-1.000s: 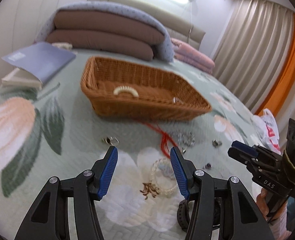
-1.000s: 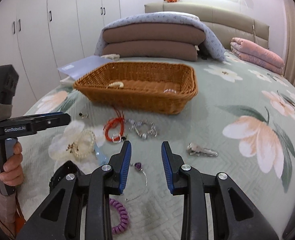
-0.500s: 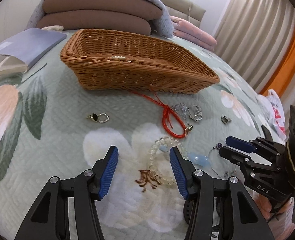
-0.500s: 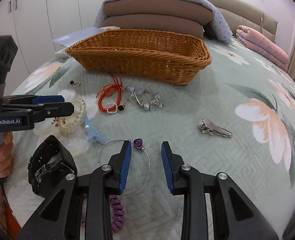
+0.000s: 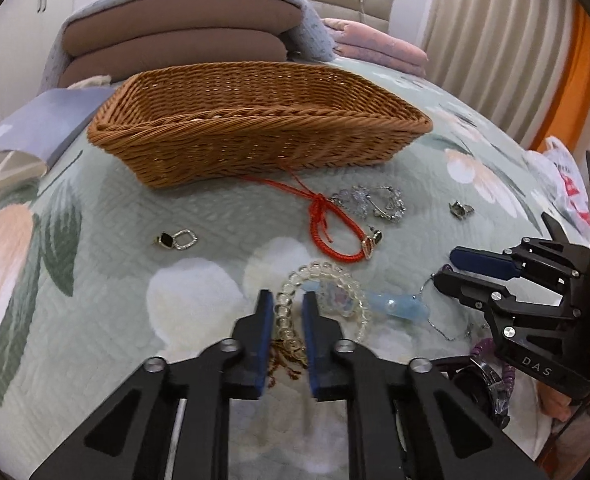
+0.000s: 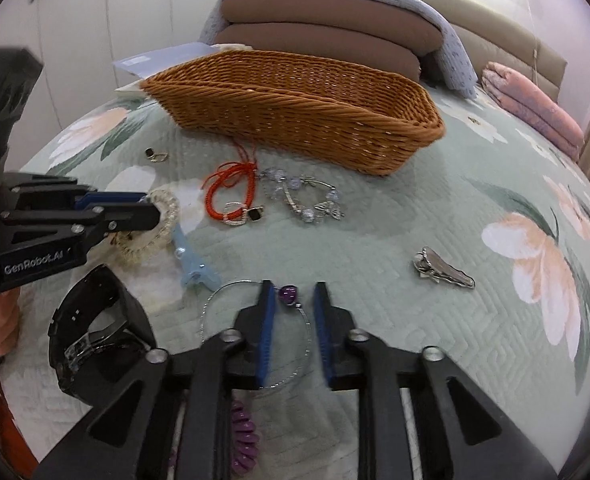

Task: Organize jewelry
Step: 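Grasp the clear bead bracelet with the left gripper while the right grasps the silver wire bangle, then lower both held items into the wicker basket and open both grippers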

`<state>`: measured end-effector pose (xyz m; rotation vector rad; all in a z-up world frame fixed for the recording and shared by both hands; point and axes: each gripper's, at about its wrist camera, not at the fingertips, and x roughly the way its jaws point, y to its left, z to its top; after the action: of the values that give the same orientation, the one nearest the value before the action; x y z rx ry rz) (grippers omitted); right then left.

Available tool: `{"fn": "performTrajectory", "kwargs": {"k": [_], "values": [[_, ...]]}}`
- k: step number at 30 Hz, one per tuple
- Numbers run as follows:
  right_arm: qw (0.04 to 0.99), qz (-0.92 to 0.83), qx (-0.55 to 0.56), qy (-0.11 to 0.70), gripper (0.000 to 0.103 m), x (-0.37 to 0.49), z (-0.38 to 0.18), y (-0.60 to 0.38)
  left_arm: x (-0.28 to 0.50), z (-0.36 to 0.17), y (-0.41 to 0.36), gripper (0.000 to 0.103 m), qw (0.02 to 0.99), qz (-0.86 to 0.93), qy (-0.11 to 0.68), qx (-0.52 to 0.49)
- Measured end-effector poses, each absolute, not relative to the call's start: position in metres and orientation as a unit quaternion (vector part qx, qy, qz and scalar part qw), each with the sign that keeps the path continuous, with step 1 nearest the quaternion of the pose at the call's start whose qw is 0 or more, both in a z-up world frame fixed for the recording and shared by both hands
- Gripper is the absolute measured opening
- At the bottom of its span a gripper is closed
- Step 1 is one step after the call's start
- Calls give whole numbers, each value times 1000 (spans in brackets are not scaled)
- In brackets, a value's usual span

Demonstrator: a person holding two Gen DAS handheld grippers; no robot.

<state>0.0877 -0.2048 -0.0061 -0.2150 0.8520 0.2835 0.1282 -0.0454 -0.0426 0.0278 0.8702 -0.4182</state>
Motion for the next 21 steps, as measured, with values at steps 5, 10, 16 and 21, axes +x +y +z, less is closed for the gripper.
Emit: {"fn": "performTrajectory", "kwargs": {"k": [5, 10, 16, 21], "values": [[899, 139, -101, 403, 12, 85, -4, -205, 127, -41, -44, 10, 886, -207, 414, 12], [911, 144, -66, 381, 12, 81, 7, -220, 123, -35, -41, 10, 894, -207, 398, 3], [919, 142, -42, 365, 12, 79, 16, -229, 120, -24, -30, 10, 902, -210, 376, -24], [926, 138, -24, 351, 12, 79, 24, -232, 119, -21, -27, 10, 906, -207, 369, -27]]}}
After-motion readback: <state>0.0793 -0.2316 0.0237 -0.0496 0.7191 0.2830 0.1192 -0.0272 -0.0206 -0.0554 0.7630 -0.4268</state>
